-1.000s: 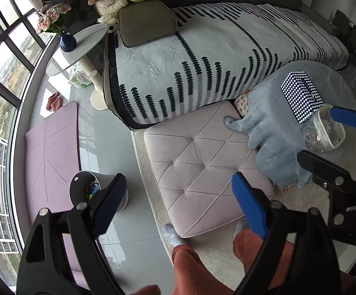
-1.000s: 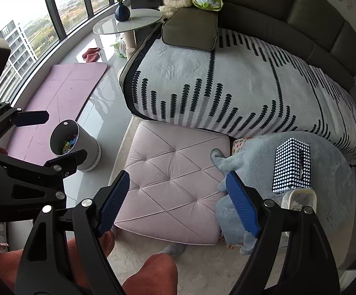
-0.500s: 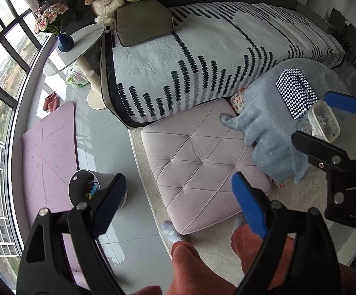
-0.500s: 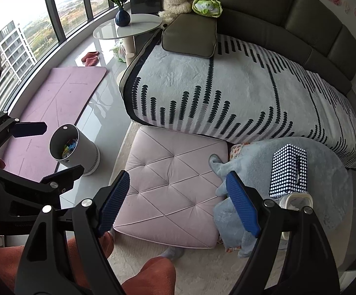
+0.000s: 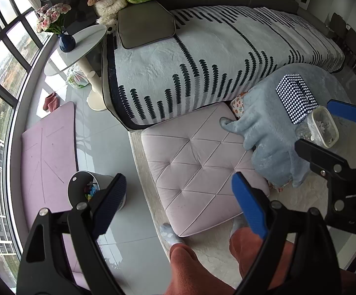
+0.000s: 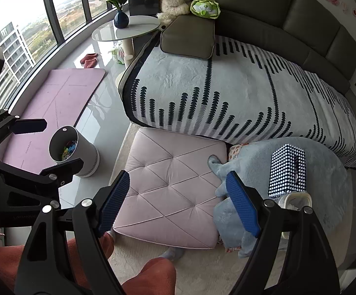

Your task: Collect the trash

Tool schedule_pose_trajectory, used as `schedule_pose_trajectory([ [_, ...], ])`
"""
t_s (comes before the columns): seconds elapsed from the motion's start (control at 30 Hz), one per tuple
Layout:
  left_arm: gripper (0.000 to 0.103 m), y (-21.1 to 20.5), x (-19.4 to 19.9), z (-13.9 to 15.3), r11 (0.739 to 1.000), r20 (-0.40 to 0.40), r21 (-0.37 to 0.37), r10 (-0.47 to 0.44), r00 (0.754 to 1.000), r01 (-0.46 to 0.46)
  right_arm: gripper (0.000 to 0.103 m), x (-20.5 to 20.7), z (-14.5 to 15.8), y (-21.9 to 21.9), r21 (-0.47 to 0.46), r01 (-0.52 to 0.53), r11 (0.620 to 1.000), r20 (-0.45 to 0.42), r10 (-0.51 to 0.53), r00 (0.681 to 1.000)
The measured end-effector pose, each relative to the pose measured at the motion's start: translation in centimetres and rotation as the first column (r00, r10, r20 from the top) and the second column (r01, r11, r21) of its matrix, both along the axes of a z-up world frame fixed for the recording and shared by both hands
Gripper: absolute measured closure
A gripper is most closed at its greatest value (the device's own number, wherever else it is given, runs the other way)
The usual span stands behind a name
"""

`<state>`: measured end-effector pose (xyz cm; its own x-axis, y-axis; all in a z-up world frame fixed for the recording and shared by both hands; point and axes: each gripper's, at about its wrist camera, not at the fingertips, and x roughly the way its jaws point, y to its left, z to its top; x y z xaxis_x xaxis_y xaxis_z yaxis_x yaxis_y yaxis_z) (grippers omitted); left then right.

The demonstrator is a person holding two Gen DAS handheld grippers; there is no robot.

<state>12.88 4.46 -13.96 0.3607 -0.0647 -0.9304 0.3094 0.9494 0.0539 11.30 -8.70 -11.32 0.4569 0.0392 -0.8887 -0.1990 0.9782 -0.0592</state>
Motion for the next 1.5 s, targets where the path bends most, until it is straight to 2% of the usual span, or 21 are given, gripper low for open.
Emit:
schedule_pose_trajectory([
  [1.5,0.016,-0.48,0.06,0.61,1.0,0.013,-0.005,-0.025,1.0,0.025,0.025,0.08,0.26,-0.37,-0.003,-0.007,1.0,-0.002,0.007,1.0],
])
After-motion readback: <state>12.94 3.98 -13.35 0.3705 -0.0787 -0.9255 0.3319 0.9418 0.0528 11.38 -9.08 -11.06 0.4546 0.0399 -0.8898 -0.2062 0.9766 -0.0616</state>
